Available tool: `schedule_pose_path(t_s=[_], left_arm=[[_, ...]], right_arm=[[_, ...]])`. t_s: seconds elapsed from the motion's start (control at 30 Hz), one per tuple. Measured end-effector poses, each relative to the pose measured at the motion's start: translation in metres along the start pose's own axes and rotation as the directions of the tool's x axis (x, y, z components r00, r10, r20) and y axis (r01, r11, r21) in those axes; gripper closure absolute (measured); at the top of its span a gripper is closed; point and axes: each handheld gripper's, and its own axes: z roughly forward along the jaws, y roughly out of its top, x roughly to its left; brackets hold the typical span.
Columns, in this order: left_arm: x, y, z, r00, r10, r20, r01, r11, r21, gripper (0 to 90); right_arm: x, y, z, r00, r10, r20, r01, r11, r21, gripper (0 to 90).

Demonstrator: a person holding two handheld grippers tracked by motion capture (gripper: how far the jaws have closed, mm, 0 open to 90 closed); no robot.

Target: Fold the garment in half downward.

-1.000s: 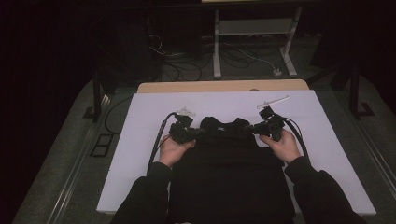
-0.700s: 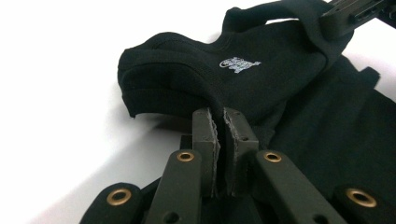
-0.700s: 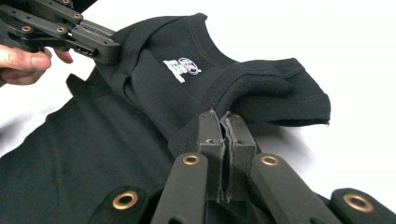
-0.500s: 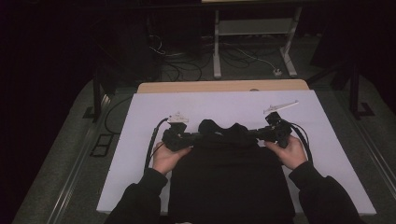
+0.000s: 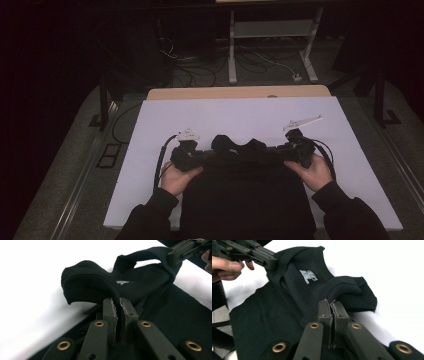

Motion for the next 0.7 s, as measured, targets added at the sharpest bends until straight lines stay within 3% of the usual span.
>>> schedule_pose_path(t_s=[0.7], left_arm=[[-0.031,-0.021,-0.012,0.9994,0.027,0.021,-0.027,0.9995,0.013,82.9]], right_arm=[[0.034,-0.024,-0.005,0.9981,-0.051,-0.036,0.053,0.998,0.044,85.9]])
